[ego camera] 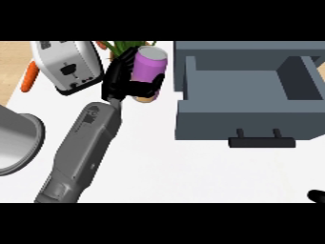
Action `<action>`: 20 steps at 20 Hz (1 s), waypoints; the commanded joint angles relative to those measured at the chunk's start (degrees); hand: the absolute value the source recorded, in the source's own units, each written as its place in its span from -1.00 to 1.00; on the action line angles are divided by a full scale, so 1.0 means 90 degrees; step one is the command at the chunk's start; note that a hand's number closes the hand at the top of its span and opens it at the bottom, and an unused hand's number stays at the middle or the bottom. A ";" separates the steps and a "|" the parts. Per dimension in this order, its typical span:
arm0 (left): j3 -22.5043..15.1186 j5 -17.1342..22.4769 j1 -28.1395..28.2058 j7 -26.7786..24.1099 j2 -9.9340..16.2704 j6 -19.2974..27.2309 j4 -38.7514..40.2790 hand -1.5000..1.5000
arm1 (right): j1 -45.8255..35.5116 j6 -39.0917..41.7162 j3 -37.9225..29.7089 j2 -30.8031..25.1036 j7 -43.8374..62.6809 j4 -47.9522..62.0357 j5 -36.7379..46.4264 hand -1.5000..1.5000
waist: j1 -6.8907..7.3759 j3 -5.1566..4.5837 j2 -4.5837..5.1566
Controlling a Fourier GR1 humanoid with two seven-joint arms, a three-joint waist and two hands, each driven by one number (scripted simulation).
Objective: Pick up the can, place it into the drawer and close the drawer
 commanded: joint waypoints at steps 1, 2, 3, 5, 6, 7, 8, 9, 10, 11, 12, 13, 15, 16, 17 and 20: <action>-0.0555 0.0278 0.0133 0.1041 -0.0034 0.0422 -0.1219 1.00 | 0.0096 0.0274 -0.0379 -0.0127 -0.0484 0.0546 -0.0367 -1.00 | 0.0011 0.0003 -0.0008; -0.0226 0.0016 -0.0546 0.1323 -0.0034 0.0485 -0.0961 1.00 | -0.0108 0.0011 -0.0014 -0.0014 -0.0096 0.0338 0.0027 -1.00 | 0.0003 0.0000 0.0010; -0.0423 0.0123 -0.0780 0.1439 -0.0035 0.0737 -0.1040 1.00 | -0.0490 -0.0090 -0.0056 -0.0277 0.0369 0.0186 0.0025 -1.00 | -0.0009 -0.0003 0.0009; -0.0646 0.0049 -0.0799 0.1886 -0.0035 0.1060 -0.1454 1.00 | -0.0143 0.0075 -0.0481 -0.0357 0.0347 -0.0200 -0.0488 -1.00 | -0.0035 0.0000 -0.0011; -0.0482 -0.0047 -0.0946 0.1857 0.0026 0.0852 -0.1372 1.00 | 0.0393 0.0200 0.0039 0.0068 0.0057 -0.0377 -0.0137 -1.00 | -0.0051 0.0000 0.0007; -0.0724 0.0073 -0.1307 0.1820 -0.0035 0.1110 -0.0935 1.00 | 0.0070 0.0089 -0.0009 -0.0124 0.0383 -0.0384 -0.0107 -1.00 | -0.0105 -0.0002 0.0026; -0.0719 0.0145 -0.1786 0.2119 -0.0035 0.1196 -0.0889 1.00 | -0.0568 -0.0045 -0.0145 -0.0335 0.0400 0.0171 -0.0167 -1.00 | -0.0087 -0.0001 0.0038; -0.0764 -0.0107 -0.1710 0.2326 -0.0035 0.1292 -0.1143 1.00 | -0.0143 0.0091 -0.0116 -0.0167 0.0108 0.0184 -0.0113 -1.00 | -0.0057 0.0001 0.0022; -0.0832 0.0116 -0.1957 0.2402 -0.0035 0.1498 -0.0974 1.00 | -0.0176 -0.0009 0.0070 -0.0085 0.0053 0.0144 0.0217 -1.00 | -0.0088 0.0000 0.0032; -0.0748 0.0149 -0.2251 0.2301 -0.0035 0.1453 -0.0581 1.00 | 0.0082 0.0147 -0.0057 0.0022 -0.0273 0.0267 -0.0050 -1.00 | -0.0145 0.0003 0.0043; -0.0999 0.0152 -0.2154 0.2448 -0.0035 0.1529 -0.0772 1.00 | -0.0152 0.0091 -0.0191 -0.0190 0.0107 0.0113 -0.0184 -1.00 | -0.0112 0.0000 0.0032; -0.1228 0.0441 -0.2488 0.2735 -0.0035 0.1883 -0.0843 1.00 | -0.0321 -0.0023 0.0107 -0.0052 -0.0083 0.0412 0.0216 -1.00 | -0.0123 0.0001 0.0037; -0.0994 0.0452 -0.2948 0.2505 -0.0035 0.1785 -0.0072 1.00 | 0.0029 0.0018 0.0212 0.0128 -0.0087 0.0034 0.0195 -1.00 | -0.0198 0.0001 0.0054; -0.0935 0.0331 -0.3348 0.2777 -0.0036 0.1850 0.0118 1.00 | -0.0412 -0.0106 -0.0164 -0.0267 0.0537 -0.0115 -0.0125 -1.00 | -0.0221 0.0000 0.0055; -0.1107 0.0541 -0.3264 0.2636 -0.0036 0.1948 0.0070 1.00 | -0.0444 -0.0132 0.0048 -0.0104 0.0200 0.0098 0.0107 -1.00 | -0.0173 0.0001 0.0053; -0.0996 0.0432 -0.3615 0.2433 -0.0036 0.1780 0.0649 1.00 | -0.0169 0.0029 -0.0055 -0.0157 0.0346 -0.0282 -0.0161 -1.00 | -0.0211 0.0001 0.0057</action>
